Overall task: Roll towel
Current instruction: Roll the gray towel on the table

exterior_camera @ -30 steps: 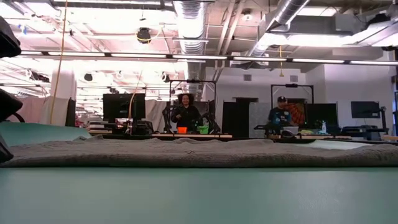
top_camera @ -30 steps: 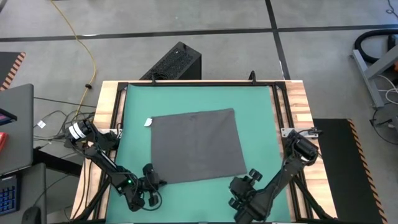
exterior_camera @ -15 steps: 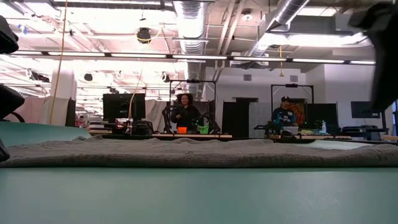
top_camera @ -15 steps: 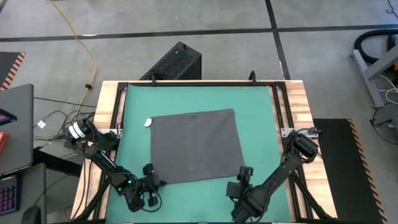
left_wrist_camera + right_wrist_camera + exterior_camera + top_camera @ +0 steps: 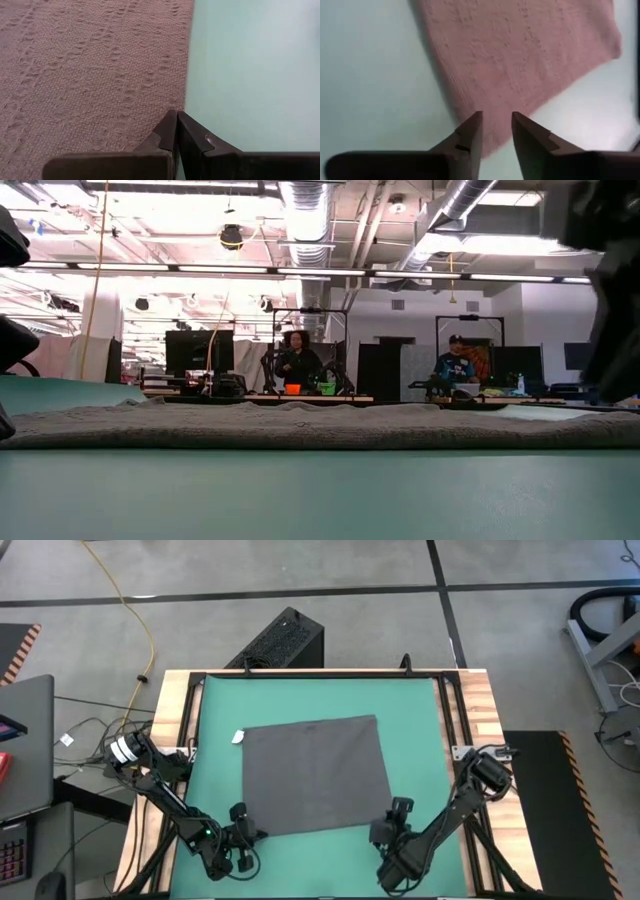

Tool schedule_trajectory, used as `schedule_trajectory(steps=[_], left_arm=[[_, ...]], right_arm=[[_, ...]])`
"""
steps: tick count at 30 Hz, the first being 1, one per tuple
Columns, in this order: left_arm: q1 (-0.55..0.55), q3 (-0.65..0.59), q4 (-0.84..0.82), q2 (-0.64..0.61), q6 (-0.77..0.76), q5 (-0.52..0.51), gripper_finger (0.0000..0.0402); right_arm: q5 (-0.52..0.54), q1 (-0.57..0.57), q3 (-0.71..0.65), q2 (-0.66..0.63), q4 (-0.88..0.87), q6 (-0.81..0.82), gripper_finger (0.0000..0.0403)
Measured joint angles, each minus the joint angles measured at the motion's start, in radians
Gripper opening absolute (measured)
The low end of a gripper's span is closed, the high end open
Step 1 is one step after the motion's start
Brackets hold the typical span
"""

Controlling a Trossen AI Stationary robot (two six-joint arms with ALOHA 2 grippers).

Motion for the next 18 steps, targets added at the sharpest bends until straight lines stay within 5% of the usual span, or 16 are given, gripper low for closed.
schedule_trajectory(steps=[7,18], left_arm=[[0.001,0.000,-0.001,0.000,-0.012,0.000,0.0000],[0.002,0.000,-0.002,0.000,-0.010,0.008,0.0000]], right_arm=[[-0.022,-0.001,-0.069,0.000,0.079,0.031,0.0062],[-0.088,0.022,-0.134,-0.001,0.163,0.019,0.0056]])
